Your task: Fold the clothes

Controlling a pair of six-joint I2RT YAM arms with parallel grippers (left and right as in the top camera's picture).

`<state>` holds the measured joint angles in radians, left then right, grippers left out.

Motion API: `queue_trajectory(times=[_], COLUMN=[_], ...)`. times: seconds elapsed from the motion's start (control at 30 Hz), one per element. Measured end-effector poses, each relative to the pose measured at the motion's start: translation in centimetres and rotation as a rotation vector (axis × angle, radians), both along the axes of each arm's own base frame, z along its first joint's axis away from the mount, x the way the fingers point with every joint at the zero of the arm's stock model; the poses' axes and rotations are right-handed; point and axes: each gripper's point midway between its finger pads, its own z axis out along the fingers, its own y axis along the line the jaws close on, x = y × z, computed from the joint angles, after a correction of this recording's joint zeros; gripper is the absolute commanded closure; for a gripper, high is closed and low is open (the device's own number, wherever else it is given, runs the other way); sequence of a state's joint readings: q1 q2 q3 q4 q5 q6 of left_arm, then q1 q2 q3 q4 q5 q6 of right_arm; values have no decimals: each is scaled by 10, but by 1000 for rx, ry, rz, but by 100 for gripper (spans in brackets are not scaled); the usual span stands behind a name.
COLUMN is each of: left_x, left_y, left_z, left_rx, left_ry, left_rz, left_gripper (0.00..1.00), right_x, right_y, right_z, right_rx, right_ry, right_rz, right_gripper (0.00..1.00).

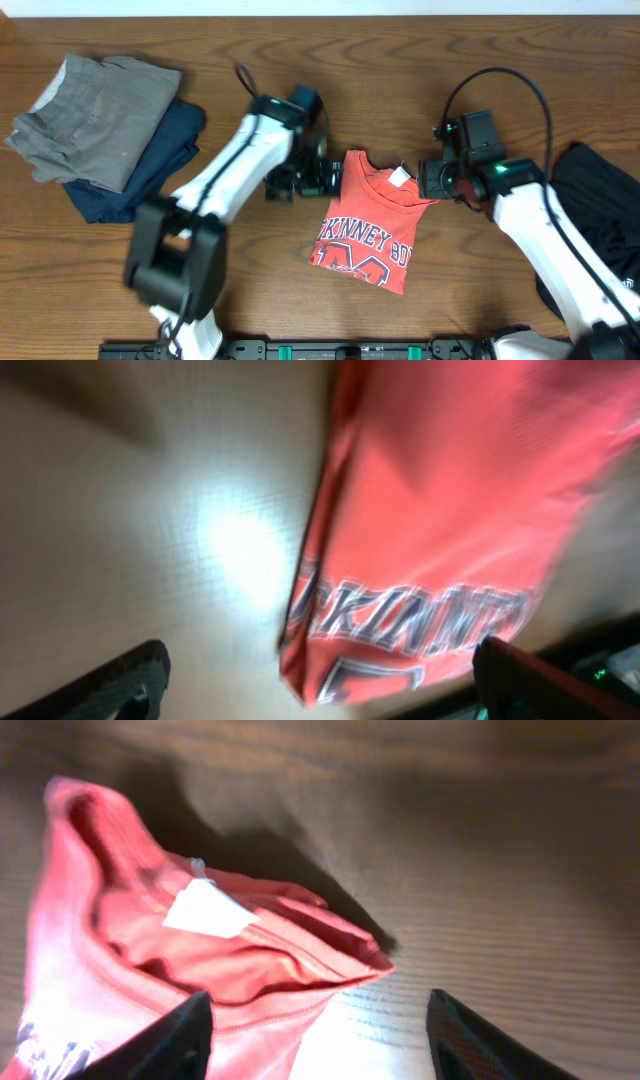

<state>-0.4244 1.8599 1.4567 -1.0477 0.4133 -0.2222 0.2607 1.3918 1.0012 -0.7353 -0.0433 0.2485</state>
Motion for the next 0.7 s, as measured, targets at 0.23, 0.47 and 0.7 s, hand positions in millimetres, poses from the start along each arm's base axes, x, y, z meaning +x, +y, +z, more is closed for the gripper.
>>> queue_trajectory(times=[0.23, 0.47, 0.7], left_x=[37, 36, 16], left_y=[-15, -38, -64], left_z=[17, -42, -67], left_rx=[-148, -240, -334], left_ry=[-164, -12, 125], left_rz=[-62, -91, -114], left_gripper=[2, 2, 68], right_x=[-17, -28, -34], right_y=[-16, -38, -48], right_z=[28, 38, 36], right_rx=[12, 18, 11], right_ry=[-23, -21, 7], right_rz=[-61, -151, -182], right_gripper=[23, 20, 20])
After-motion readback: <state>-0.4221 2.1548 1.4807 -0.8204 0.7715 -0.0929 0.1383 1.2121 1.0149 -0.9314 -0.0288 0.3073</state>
